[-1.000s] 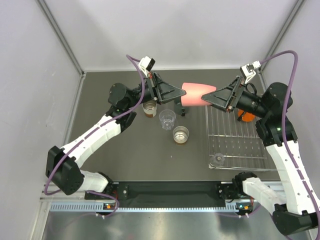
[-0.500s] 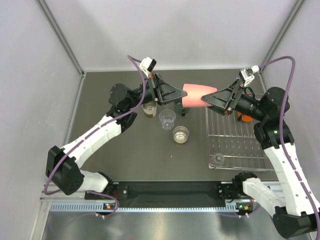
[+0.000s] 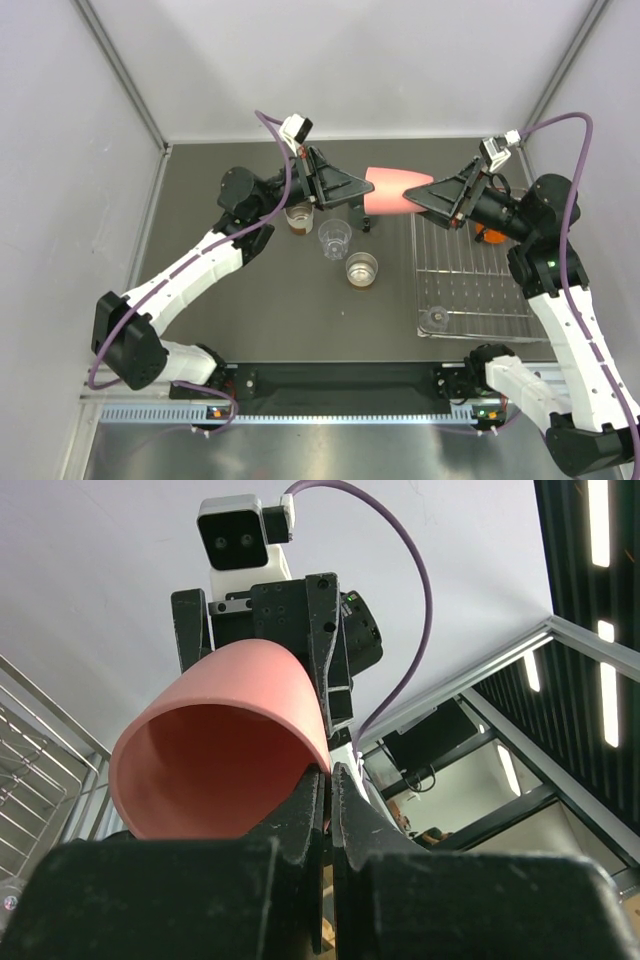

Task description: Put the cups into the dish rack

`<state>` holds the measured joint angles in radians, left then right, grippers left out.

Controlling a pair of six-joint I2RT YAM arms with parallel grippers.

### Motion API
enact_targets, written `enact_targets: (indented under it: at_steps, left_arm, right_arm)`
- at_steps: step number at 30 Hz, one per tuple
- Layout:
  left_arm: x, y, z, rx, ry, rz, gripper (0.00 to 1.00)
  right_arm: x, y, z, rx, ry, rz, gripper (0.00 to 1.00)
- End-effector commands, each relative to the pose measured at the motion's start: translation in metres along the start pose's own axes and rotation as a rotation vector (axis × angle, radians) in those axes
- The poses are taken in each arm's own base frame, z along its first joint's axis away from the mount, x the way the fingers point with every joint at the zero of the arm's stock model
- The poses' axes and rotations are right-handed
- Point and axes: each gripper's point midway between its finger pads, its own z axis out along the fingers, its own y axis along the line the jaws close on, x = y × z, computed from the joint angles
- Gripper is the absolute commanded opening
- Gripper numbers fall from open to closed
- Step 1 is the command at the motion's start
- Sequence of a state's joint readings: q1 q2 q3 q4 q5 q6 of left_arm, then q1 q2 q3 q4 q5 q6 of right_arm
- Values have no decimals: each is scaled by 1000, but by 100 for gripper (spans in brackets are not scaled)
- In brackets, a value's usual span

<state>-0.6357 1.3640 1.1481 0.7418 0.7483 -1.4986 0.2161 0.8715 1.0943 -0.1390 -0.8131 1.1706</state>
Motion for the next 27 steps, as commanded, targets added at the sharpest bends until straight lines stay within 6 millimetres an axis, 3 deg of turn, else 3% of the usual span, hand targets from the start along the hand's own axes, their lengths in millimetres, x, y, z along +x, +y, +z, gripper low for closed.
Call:
enact_targets:
  at_steps: [1, 3, 4, 6, 7, 9, 11, 12, 14, 16, 17, 18, 20, 21, 24, 27]
  left_arm:
    - [4, -31, 0, 92, 18, 75, 0]
    - [3, -29, 0, 88, 20, 69, 0]
    - [4, -28, 0, 85, 22, 66, 0]
    - [3, -23, 0, 69, 21, 53, 9]
    - [4, -17, -1, 52, 22, 36, 23]
    - [2, -13, -4, 31, 11, 27, 58]
    - [-2, -6, -12, -9, -14, 13, 74]
    - [-3, 0, -16, -29, -24, 1, 96]
    - [-10, 4, -26, -68, -57, -11, 99]
    - [-15, 8, -39, -106, -92, -7, 99]
    - [-16, 24, -46, -173, -106, -56, 99]
    - [-17, 34, -52, -222, -112, -56, 99]
    - [-18, 57, -68, -358, -123, -92, 99]
    - [-9, 76, -79, -472, -82, -96, 99]
    - [4, 99, -104, -665, 0, -29, 99]
    - [5, 102, -121, -772, 45, 116, 99]
  right_arm:
    - [-6, 30, -3, -72, -25, -68, 38]
    - [-7, 30, -3, -73, -27, -72, 24]
    - [-7, 30, -3, -72, -27, -73, 9]
    - [-9, 29, -2, -62, -26, -76, 0]
    - [-8, 24, -1, -37, -21, -63, 0]
    - [-13, 22, -2, 5, -40, -101, 0]
    - [-12, 7, -5, 93, -37, -115, 0]
    - [-21, 5, -6, 135, -73, -134, 0]
    - [-18, -22, -14, 271, -65, -128, 0]
    - [-29, -50, -24, 439, -108, -149, 0]
    - [-21, -74, -35, 573, -75, -97, 0]
    - [-29, -97, -49, 714, -123, -100, 0]
    - [-21, -131, -74, 915, -90, -77, 0]
    - [-28, -146, -90, 1023, -130, -93, 0]
    - [-29, -182, -129, 1265, -149, -77, 0]
    - [-32, -201, -161, 1428, -189, -60, 0]
